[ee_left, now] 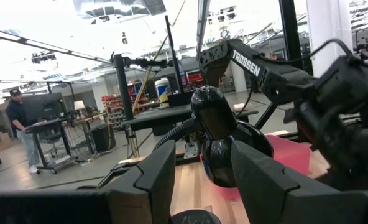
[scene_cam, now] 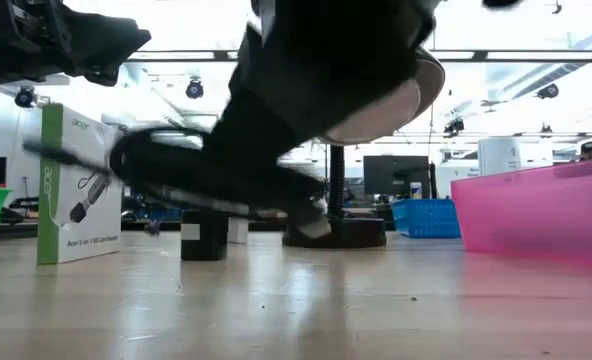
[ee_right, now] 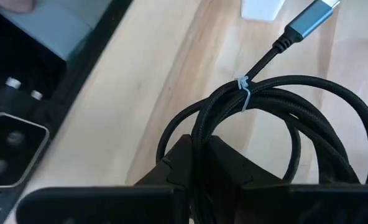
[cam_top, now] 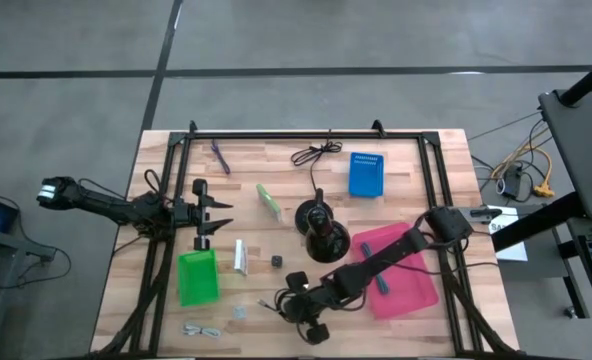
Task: Pick and place items into bin
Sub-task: Put the black charger cable into the red bin
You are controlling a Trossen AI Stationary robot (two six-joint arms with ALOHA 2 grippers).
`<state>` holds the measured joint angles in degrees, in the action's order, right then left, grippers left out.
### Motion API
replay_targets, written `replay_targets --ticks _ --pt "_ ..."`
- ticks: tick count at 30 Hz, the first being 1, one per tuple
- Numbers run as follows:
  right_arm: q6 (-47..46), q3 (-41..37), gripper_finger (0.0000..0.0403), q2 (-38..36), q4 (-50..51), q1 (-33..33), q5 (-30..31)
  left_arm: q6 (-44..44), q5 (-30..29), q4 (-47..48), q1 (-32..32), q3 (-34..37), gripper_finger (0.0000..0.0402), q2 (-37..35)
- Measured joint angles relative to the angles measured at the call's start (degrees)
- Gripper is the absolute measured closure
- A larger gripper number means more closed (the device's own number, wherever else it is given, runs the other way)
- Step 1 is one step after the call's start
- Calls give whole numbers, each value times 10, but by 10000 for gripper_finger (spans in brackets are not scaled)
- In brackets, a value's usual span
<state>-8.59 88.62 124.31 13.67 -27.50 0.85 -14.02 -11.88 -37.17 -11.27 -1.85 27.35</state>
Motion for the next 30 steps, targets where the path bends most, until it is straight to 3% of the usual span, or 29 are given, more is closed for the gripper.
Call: replay_targets --ticks 14,30 --pt "-68 0 379 -49 50 -34 6 -2 0 0 0 0 260 0" --pt "-261 1 379 -73 143 -72 7 -2 2 -1 0 0 260 0"
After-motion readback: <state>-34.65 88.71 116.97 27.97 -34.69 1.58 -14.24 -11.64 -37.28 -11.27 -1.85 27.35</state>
